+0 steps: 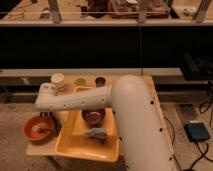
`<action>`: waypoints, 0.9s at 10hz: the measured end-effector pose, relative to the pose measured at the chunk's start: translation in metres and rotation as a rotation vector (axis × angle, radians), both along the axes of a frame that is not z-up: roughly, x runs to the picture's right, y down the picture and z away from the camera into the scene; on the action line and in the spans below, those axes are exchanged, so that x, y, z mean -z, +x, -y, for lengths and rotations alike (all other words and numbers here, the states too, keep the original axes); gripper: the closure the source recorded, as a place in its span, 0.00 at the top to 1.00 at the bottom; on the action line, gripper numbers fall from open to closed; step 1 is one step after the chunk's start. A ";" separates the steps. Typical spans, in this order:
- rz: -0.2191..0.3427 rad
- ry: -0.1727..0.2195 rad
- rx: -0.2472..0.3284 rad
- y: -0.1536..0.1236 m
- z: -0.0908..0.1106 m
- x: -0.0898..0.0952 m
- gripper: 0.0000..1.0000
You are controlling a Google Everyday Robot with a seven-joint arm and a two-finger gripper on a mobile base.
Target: Place eraser in metal cup
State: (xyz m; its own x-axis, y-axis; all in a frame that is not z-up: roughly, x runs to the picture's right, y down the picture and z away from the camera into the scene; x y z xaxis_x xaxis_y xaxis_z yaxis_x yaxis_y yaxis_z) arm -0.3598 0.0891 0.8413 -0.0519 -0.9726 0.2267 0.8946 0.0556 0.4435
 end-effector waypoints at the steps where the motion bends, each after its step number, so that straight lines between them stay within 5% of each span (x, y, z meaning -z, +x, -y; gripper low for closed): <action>1: 0.013 0.013 -0.002 0.001 -0.004 0.002 0.00; 7: 0.099 0.036 -0.020 0.016 0.013 0.030 0.00; 9: 0.111 0.055 -0.007 0.020 0.030 0.056 0.00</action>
State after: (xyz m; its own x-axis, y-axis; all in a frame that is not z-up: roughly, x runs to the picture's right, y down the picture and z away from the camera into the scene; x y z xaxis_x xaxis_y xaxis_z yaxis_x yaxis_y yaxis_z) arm -0.3393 0.0590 0.7849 -0.0666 -0.9838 0.1666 0.8397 0.0349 0.5420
